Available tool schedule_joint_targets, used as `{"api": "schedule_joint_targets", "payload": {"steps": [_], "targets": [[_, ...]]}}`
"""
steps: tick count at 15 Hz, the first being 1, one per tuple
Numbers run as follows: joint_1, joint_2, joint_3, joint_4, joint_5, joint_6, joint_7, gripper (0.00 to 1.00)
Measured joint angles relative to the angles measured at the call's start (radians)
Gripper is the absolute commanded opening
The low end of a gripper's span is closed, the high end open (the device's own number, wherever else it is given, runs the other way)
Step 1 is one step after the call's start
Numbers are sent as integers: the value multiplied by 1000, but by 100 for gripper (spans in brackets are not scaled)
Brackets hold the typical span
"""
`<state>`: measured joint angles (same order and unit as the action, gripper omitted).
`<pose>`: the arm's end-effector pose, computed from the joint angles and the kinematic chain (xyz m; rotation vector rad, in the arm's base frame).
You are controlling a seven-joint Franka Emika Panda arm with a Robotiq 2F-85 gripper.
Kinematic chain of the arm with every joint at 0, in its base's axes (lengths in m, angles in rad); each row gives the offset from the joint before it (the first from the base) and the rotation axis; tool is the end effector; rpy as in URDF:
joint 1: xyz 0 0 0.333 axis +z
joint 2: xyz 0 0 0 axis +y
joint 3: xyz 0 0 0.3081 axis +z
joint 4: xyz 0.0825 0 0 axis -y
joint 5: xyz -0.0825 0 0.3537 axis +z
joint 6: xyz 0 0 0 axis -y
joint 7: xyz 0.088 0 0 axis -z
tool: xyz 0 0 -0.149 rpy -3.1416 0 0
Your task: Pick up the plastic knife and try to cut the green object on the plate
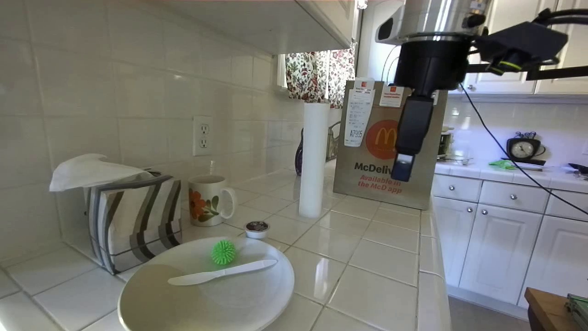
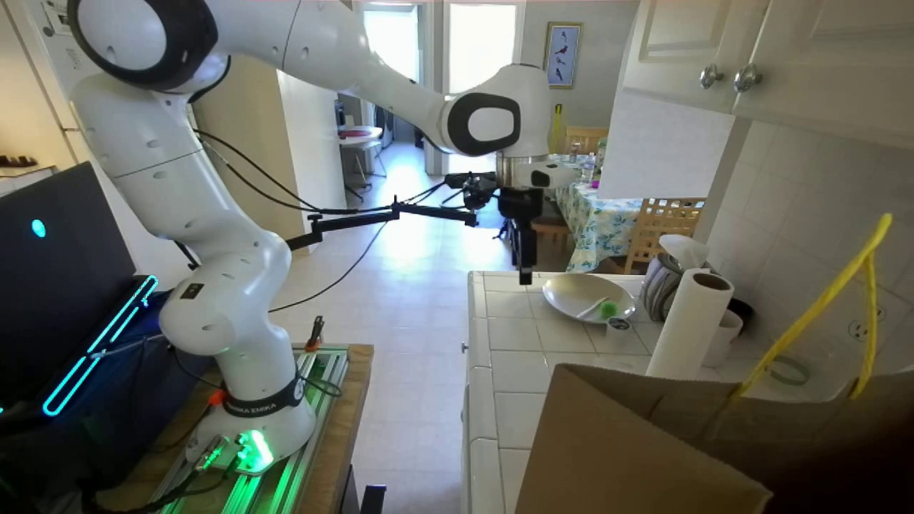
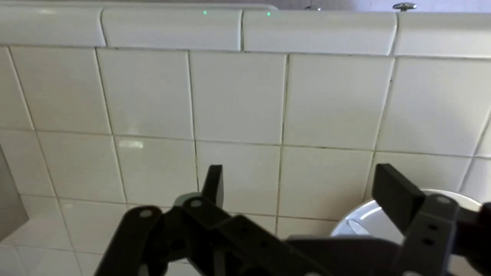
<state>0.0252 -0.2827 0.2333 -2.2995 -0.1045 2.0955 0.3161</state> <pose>0.4351 0.1082 0.4297 3.0059 -0.0226 0.1669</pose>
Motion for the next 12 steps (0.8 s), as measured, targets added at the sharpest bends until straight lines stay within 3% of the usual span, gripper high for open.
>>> {"api": "schedule_joint_targets", "payload": {"steps": [5, 12], "targets": [[29, 138, -73, 78, 17, 114, -283, 100], [97, 337, -70, 237, 48, 119, -545, 100]]}}
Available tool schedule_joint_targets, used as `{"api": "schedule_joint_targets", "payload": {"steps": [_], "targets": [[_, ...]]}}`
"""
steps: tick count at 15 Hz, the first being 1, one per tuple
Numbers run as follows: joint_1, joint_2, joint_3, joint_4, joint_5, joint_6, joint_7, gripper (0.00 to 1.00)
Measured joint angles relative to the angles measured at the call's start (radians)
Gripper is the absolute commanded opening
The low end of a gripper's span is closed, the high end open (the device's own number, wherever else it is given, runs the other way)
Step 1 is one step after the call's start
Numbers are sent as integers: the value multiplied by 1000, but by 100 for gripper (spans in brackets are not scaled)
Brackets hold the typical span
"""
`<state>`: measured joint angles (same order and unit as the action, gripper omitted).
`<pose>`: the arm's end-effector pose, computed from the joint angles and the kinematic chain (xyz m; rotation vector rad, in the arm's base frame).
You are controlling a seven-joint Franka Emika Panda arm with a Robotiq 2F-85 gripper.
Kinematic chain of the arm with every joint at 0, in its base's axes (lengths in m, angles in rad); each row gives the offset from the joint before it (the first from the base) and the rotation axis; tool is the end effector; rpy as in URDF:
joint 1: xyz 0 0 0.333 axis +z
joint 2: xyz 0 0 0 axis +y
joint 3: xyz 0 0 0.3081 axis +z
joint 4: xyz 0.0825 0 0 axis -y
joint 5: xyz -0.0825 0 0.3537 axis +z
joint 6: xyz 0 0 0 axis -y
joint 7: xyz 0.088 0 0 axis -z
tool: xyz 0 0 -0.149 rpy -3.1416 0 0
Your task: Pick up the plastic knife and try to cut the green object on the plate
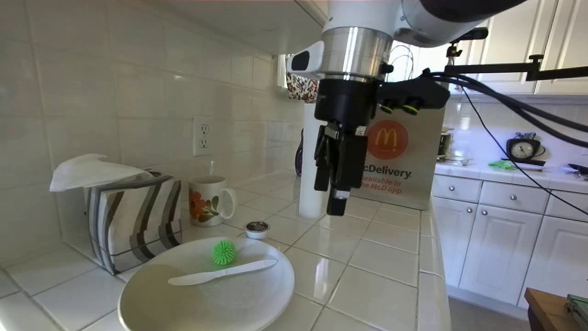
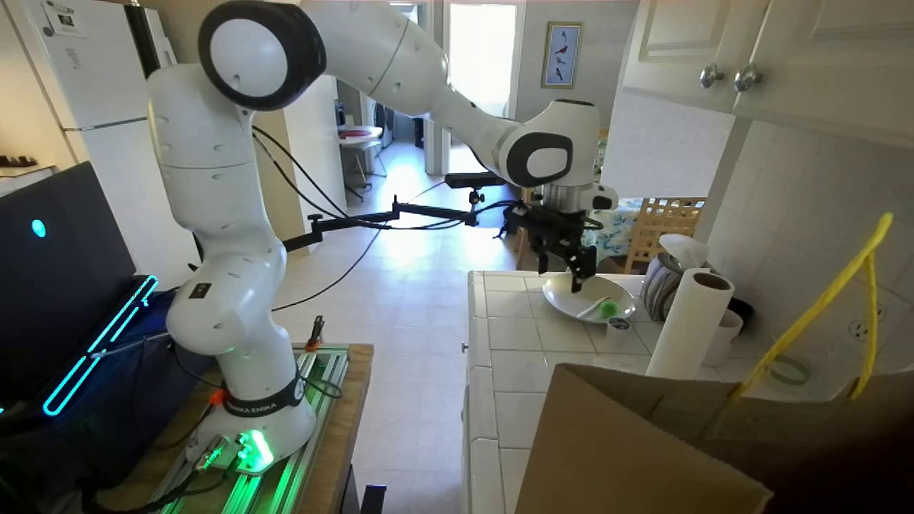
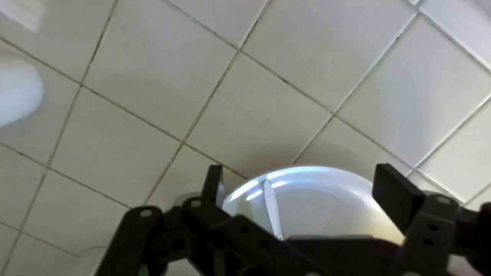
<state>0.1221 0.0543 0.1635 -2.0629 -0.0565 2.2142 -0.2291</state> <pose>0.5253 0.1497 0.3835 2.9878 0.8361 0.1535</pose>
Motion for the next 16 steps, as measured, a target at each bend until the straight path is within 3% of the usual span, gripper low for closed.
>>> {"api": "schedule_joint_targets", "payload": {"steps": [9, 16], "targets": [[-1, 208, 5, 183, 7, 0, -116, 100], [-1, 223, 4, 197, 7, 1, -120, 100]]}}
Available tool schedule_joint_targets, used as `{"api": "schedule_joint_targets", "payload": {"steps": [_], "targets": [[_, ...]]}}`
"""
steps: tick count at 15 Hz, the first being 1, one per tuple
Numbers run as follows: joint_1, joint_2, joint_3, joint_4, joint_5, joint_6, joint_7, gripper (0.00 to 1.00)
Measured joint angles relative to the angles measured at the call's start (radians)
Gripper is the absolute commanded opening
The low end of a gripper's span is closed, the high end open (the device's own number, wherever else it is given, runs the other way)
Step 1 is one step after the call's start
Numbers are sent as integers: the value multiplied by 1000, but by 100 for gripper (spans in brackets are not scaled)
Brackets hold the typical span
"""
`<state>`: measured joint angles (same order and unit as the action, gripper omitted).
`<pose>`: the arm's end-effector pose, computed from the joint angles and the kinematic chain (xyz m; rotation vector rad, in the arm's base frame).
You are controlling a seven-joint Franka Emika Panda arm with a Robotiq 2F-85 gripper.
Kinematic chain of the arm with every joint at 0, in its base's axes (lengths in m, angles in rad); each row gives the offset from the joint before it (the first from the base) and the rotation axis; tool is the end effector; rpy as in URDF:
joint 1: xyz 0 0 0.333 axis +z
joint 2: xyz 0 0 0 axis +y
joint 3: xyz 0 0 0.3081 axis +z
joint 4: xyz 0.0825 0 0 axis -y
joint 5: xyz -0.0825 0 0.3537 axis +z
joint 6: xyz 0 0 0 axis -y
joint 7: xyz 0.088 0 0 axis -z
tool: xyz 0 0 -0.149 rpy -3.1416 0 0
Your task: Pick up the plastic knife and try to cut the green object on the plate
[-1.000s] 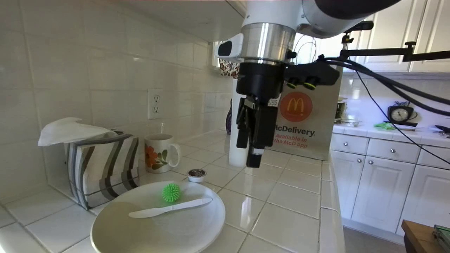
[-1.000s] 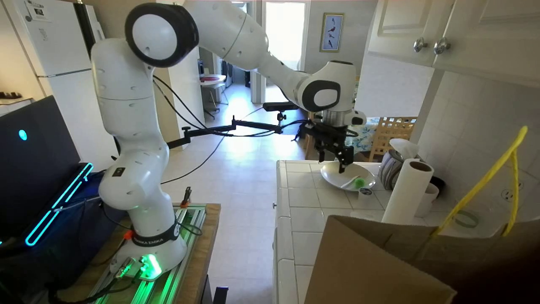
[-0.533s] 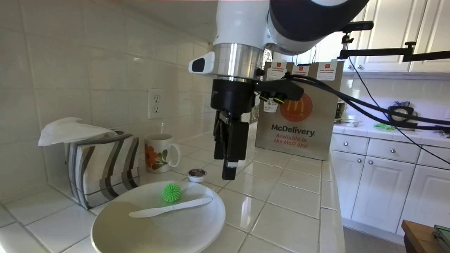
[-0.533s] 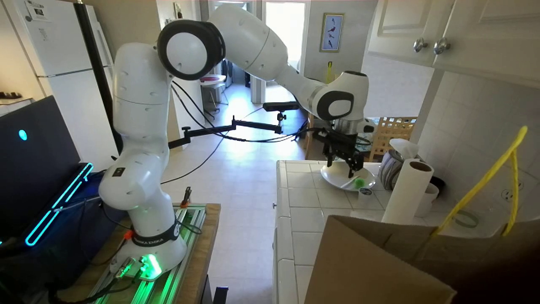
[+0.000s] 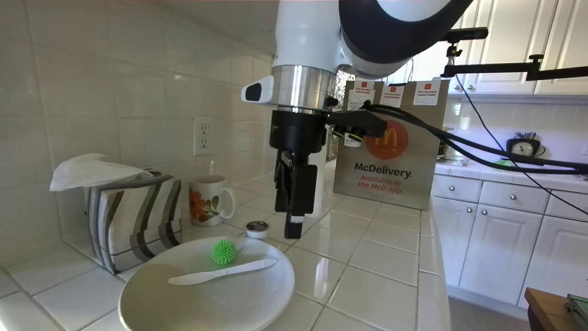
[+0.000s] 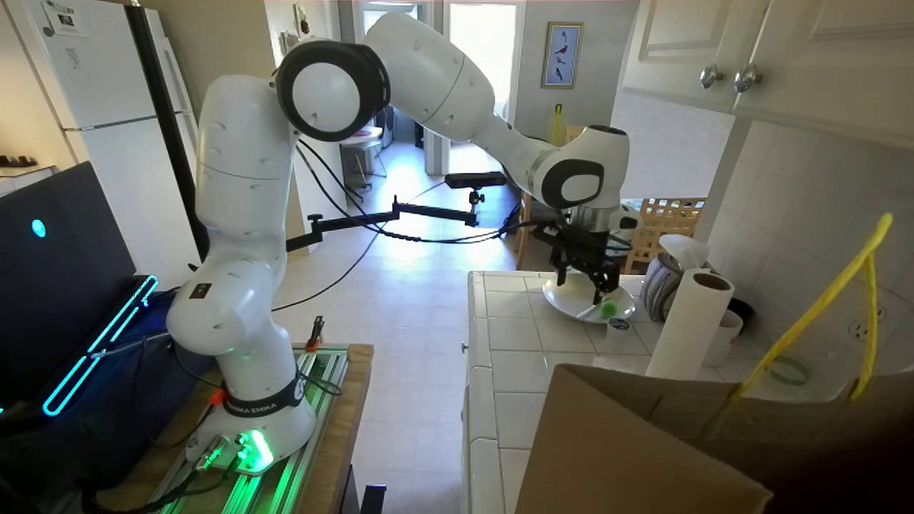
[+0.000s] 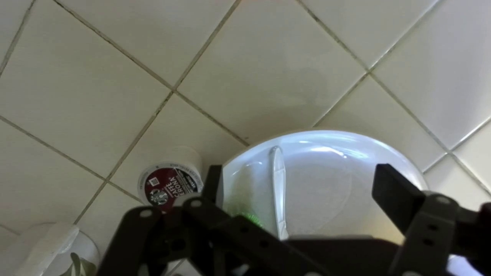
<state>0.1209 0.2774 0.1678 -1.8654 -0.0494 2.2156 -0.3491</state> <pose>0.5815 0.1648 0.3446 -2.9685 -1.0133 -0.1212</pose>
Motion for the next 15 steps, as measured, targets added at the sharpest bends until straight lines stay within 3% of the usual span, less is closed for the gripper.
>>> {"api": "schedule_joint_targets", "payload": {"steps": [8, 15], "targets": [[-1, 73, 29, 42, 30, 76, -50, 100], [-74, 141, 57, 105, 223, 81, -154, 100]]}}
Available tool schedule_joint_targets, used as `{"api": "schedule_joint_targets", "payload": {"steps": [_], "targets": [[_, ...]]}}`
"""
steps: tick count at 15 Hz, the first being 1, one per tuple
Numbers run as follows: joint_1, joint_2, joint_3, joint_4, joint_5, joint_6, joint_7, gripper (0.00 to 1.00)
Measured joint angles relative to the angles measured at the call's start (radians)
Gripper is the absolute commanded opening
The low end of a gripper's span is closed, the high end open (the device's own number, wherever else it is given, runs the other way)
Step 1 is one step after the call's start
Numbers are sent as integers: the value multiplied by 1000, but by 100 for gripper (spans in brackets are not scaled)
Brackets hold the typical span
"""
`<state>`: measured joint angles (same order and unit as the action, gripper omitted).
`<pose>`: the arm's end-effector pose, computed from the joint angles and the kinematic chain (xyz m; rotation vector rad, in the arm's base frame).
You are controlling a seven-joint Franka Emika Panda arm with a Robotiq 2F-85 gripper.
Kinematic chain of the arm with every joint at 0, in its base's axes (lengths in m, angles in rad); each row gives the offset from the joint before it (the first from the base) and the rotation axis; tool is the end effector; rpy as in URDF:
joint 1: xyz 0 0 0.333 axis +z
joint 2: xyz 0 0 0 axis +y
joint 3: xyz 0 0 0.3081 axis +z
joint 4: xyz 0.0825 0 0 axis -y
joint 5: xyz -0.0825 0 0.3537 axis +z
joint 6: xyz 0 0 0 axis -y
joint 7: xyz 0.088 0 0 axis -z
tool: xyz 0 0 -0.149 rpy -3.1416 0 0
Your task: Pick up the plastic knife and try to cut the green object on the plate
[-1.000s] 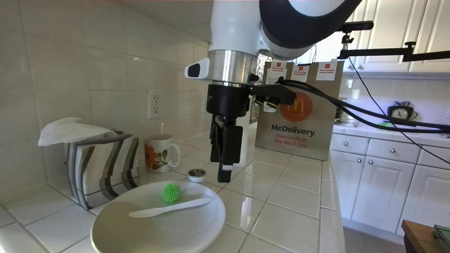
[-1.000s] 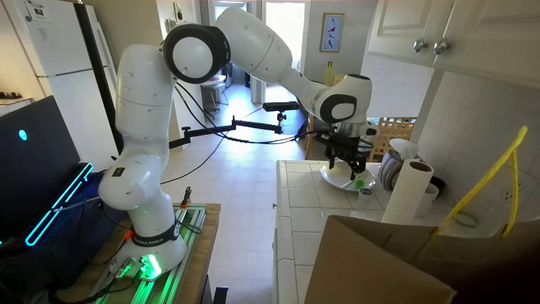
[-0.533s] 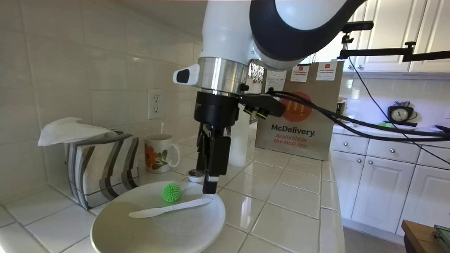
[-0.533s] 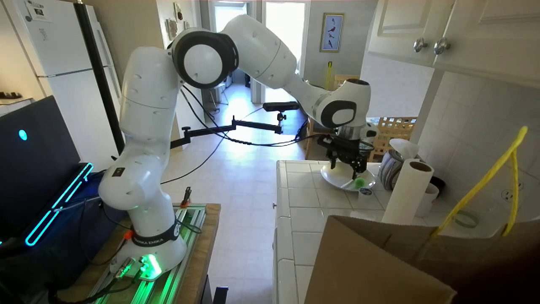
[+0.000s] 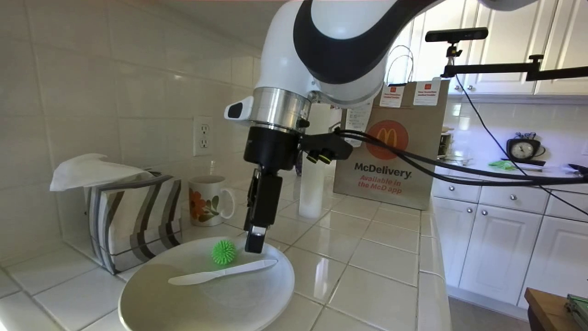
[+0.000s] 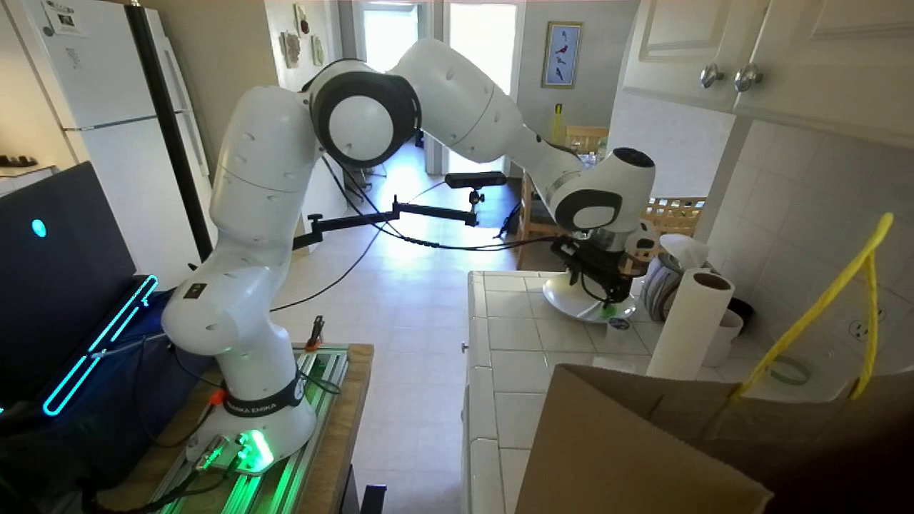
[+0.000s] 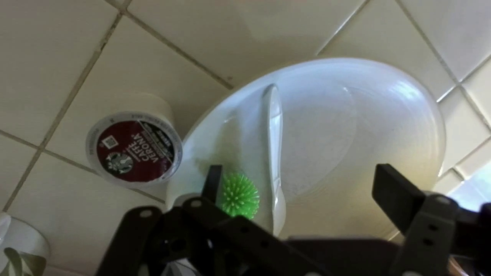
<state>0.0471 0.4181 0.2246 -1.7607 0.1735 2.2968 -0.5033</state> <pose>0.6204 0.1714 0.3167 -2.7736 -0.9238 -0.2199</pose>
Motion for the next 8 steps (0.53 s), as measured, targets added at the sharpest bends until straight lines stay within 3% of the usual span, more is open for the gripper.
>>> {"api": "schedule_joint_targets", "payload": {"steps": [8], "targets": [[-69, 58, 39, 28, 175, -1, -97, 100]]}}
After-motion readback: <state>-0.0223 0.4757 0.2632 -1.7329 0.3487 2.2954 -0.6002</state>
